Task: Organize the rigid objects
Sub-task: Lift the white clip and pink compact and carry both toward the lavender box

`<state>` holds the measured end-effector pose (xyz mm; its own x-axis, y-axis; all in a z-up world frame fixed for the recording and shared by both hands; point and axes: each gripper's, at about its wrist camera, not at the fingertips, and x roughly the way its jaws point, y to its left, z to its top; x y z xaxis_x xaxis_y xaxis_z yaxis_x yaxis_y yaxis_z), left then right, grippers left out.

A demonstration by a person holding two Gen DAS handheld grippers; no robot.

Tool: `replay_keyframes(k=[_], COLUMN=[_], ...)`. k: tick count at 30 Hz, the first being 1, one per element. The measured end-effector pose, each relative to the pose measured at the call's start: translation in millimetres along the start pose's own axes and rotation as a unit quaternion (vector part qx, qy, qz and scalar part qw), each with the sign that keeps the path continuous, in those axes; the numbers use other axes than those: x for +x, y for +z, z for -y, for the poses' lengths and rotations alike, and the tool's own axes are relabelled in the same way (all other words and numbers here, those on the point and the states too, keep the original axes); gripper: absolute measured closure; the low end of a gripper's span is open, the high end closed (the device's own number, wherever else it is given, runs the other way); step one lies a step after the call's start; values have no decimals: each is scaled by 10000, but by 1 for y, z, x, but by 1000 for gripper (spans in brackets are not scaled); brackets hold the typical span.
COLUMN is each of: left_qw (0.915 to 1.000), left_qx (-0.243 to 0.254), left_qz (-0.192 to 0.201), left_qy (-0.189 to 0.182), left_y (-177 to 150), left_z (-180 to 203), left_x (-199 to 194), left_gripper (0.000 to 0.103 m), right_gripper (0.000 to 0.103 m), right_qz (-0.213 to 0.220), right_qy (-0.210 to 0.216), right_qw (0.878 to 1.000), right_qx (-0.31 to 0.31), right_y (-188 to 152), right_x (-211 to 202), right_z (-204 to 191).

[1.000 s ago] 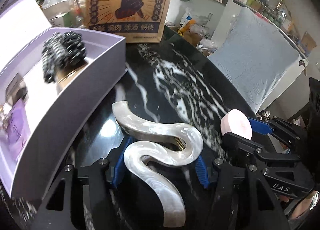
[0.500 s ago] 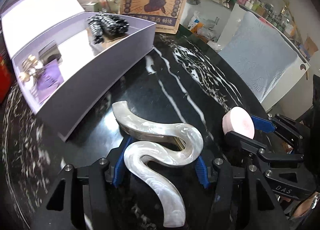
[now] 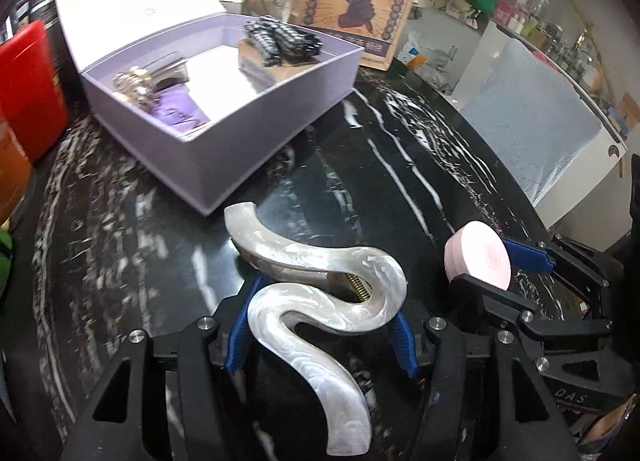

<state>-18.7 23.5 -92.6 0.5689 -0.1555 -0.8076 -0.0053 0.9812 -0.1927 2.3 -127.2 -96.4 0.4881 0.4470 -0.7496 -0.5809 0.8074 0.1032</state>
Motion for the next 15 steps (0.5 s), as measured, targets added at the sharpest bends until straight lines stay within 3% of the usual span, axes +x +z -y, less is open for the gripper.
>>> replay_keyframes(k=[15], left_qw=[9986], left_qx=[-187], left_qz=[472], left_qy=[179], left_y=[11], left_z=[-27], left_x=[-46], left_gripper=[46], right_gripper=[52], right_qz=[149], right_qy=[339], right_qw=[9990], right_qx=[-256], right_y=[22], right_x=[-16], right_z=[-41])
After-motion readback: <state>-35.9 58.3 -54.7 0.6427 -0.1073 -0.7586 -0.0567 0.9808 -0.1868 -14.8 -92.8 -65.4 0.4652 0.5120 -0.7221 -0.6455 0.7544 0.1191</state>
